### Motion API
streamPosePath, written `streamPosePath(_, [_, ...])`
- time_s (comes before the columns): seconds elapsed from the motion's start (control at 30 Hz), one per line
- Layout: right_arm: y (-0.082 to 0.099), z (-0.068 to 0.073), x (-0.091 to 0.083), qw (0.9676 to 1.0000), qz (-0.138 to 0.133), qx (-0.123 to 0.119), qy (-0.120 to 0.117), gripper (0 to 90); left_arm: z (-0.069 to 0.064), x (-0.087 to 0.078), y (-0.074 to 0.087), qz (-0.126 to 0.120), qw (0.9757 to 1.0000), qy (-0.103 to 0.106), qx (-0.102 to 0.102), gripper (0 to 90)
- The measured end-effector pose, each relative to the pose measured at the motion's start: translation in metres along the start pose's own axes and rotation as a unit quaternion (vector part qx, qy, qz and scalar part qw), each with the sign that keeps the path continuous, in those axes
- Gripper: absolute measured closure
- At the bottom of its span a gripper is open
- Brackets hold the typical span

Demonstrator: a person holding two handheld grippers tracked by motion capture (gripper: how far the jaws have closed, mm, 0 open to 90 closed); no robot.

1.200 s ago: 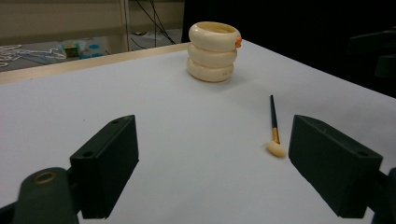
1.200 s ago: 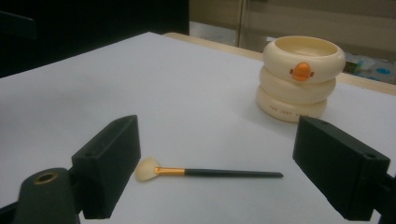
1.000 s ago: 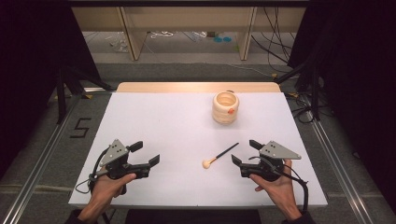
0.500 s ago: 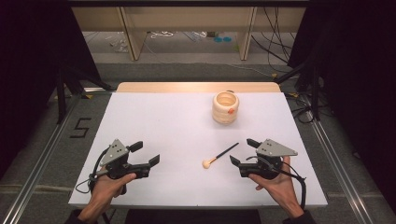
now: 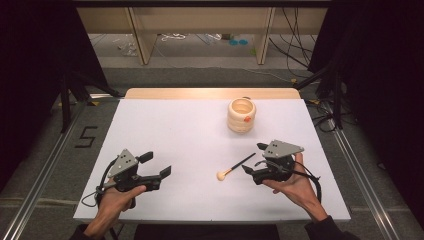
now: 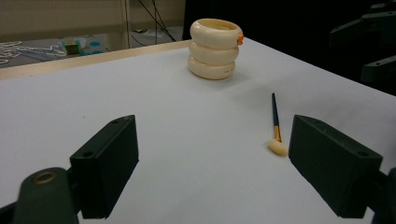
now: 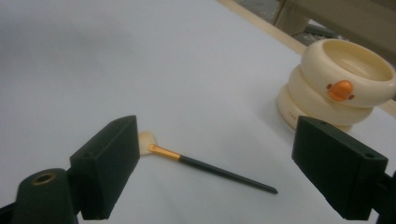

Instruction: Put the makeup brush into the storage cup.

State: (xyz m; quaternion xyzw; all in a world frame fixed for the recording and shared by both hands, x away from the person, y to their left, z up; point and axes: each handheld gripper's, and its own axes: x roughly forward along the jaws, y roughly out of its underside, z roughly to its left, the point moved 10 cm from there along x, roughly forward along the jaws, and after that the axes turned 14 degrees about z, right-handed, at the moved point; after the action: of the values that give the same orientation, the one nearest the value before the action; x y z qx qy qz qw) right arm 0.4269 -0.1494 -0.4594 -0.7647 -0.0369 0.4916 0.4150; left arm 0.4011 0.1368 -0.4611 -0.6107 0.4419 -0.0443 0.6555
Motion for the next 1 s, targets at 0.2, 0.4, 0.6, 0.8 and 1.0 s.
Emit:
streamPosePath(0.2, [-0.004,-0.003,0.01,0.9992,0.025,-0.029,-0.008,17.8,-0.001,0.0,0.0,-0.001,1.0,0.001,-0.002,15.6])
streamPosePath(0.4, [-0.005,-0.003,0.021,0.9946,0.071,-0.07,-0.03,18.1,0.0,0.001,0.0,-0.001,1.0,0.001,-0.002,15.6])
streamPosePath(0.6, [-0.011,0.0,0.036,0.9865,0.111,-0.112,-0.044,22.4,0.0,0.001,0.0,0.0,1.0,0.0,-0.001,15.6])
streamPosePath(0.8, [-0.011,0.003,0.057,0.9694,0.17,-0.164,-0.066,25.3,0.001,0.0,0.0,0.0,1.0,-0.001,0.001,15.6])
streamPosePath(1.0, [-0.004,0.005,0.072,0.9496,0.231,-0.193,-0.087,27.8,0.001,0.001,0.0,-0.001,1.0,0.0,0.001,15.6])
